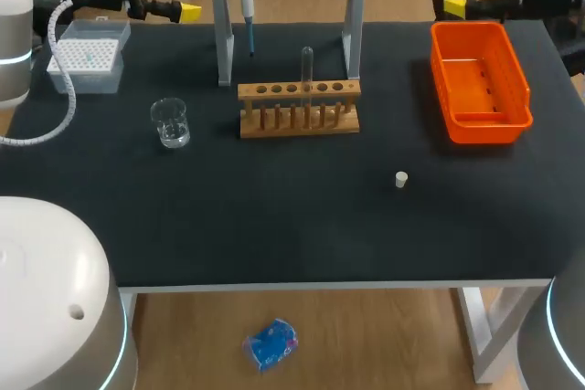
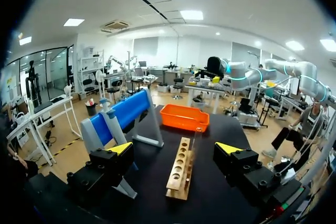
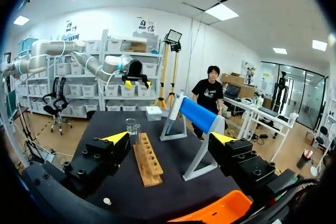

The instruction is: Invert the test tube, pick up the pipette, mount the tip to pipette, aspirate from beaker and dispense into the tube, eject the tip, return the pipette, and cap with the stopper.

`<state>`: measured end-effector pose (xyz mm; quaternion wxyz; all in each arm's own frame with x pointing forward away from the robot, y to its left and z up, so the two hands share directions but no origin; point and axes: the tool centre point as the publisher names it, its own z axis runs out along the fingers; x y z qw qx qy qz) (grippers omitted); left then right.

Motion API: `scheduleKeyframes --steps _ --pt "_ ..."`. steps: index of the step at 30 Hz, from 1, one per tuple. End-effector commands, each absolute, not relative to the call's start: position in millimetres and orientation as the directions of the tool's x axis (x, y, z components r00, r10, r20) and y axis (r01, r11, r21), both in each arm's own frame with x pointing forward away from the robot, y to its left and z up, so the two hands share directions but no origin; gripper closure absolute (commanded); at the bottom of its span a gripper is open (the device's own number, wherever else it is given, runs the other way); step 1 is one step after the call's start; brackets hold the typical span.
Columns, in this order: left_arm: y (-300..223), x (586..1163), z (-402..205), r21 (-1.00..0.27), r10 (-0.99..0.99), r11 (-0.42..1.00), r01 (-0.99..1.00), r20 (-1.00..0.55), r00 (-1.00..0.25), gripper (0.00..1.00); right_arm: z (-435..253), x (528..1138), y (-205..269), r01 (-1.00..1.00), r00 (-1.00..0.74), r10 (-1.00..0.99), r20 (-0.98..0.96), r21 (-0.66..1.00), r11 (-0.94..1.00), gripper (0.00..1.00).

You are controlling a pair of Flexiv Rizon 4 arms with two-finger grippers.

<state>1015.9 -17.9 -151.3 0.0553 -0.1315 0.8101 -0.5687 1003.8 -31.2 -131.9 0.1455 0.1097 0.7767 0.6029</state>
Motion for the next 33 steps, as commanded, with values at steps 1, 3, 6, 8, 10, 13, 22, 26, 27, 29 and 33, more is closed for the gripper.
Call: scheduleKeyframes --steps 1,3,6,8,10,13,22,26,27,29,33 --pt "-18.4 1011.8 -145.7 -0.932 -0.272 0.333 -0.147 0.054 -0.961 0.0 -134.1 999.1 -27.1 0.002 -0.946 0.315 -0.076 0.971 0.24 0.0" --pt "-22.2 1006.1 -147.2 -0.913 -0.268 0.388 -0.128 0.021 -0.963 0.0 -141.5 990.9 -21.6 -0.001 -0.956 0.285 -0.072 0.971 0.241 0.0" --pt "-29.5 997.8 -155.1 -0.899 -0.251 0.421 -0.118 0.009 -0.968 0.0 -153.4 978.6 -14.1 0.003 -0.966 0.25 -0.058 0.971 0.239 0.0" --pt "-33.5 993.4 -163.2 -0.897 -0.247 0.423 -0.126 0.019 -0.969 0.0 -161.5 971.4 -9.0 0.014 -0.971 0.236 -0.042 0.973 0.231 0.0" --pt "-36.7 990.3 -173.7 -0.877 -0.263 0.46 -0.141 0.017 -0.965 0.0 -168.7 965.2 -4.2 0.015 -0.975 0.22 -0.037 0.973 0.228 0.0" --pt "-43.5 986.0 -188.4 -0.869 -0.282 0.467 -0.163 0.028 -0.959 0.0 -182.6 952.9 6.9 0.018 -0.986 0.168 -0.019 0.976 0.218 0.0" --pt "-60.3 981.4 -208.9 -0.841 -0.272 0.512 -0.175 0.035 -0.962 0.0 -204.0 931.6 26.8 -0.003 -0.997 0.069 -0.022 0.967 0.255 0.0" --pt "-60.3 981.4 -208.9 -0.841 -0.272 0.512 -0.175 0.035 -0.962 0.0 -204.0 931.6 26.8 -0.003 -0.997 0.069 -0.022 0.967 0.255 0.0" --pt "-60.3 981.4 -208.9 -0.841 -0.272 0.512 -0.175 0.035 -0.962 0.0 -204.0 931.6 26.8 -0.003 -0.997 0.069 -0.022 0.967 0.255 0.0" --pt "-60.3 981.4 -208.9 -0.841 -0.272 0.512 -0.175 0.035 -0.962 0.0 -204.0 931.6 26.8 -0.003 -0.997 0.069 -0.022 0.967 0.255 0.0" --pt "-60.3 981.4 -208.9 -0.841 -0.272 0.512 -0.175 0.035 -0.962 0.0 -208.3 932.3 29.4 0.005 -0.998 0.06 -0.011 0.968 0.252 0.0"
